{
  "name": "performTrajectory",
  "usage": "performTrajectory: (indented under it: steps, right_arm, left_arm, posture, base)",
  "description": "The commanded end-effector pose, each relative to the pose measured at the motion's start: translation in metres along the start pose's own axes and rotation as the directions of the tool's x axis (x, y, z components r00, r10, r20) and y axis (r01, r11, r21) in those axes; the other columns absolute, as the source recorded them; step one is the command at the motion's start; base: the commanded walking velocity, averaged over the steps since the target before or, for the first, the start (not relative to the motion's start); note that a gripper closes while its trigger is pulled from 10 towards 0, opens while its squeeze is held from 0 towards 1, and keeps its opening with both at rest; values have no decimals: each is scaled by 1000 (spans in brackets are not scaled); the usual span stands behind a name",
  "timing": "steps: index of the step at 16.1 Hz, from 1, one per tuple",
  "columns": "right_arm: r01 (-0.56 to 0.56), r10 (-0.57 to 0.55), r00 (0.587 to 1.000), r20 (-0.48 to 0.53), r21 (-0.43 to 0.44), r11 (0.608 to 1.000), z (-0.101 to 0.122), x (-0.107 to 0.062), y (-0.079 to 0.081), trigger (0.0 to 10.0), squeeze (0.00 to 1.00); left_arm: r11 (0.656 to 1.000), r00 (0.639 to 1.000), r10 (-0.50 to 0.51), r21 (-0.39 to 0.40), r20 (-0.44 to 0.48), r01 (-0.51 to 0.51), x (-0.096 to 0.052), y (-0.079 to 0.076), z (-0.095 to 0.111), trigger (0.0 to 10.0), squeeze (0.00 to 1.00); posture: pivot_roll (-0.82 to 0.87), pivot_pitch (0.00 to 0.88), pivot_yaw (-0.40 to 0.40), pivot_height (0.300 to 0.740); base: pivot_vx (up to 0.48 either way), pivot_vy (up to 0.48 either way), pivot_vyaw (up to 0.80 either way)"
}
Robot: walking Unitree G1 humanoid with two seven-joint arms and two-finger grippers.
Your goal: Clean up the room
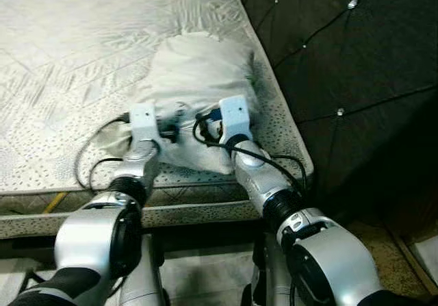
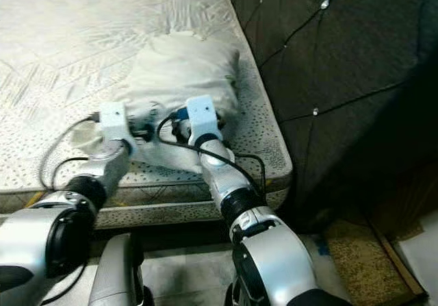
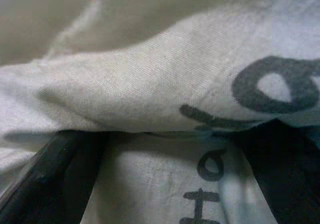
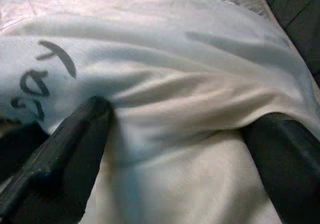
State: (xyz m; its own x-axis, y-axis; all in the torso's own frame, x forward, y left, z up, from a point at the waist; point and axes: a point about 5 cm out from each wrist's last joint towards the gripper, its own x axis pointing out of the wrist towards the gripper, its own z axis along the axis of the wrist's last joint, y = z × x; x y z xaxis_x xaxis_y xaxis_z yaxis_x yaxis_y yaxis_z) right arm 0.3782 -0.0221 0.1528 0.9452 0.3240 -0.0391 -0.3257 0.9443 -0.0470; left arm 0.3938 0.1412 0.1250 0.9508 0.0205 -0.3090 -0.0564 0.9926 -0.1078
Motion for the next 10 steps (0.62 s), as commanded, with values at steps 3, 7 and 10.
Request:
performTrajectory:
  steps: [3,7,10]
  right_arm:
    - [55,-49,993,110,-53,997,22,3,-16,10000,0]
    - [116,-107,987,117,-72,991,18,-2,-43,10000,0]
    - [122,-114,989,95,-81,989,10,-6,-52,10000,0]
  left_arm:
    - [975,976,-205,-70,78,210,-1,-41,23,10000,0]
    - [954,953,-297,-27,53,299,-5,-66,10,10000,0]
    - [943,942,-332,-6,39,332,-8,-75,2,10000,0]
  posture:
    - [-106,146,-57,565]
    - [-114,135,-55,565]
    - [-111,121,-51,565]
  base:
    - [0,0,0]
    - [0,0,0]
    - [0,0,0]
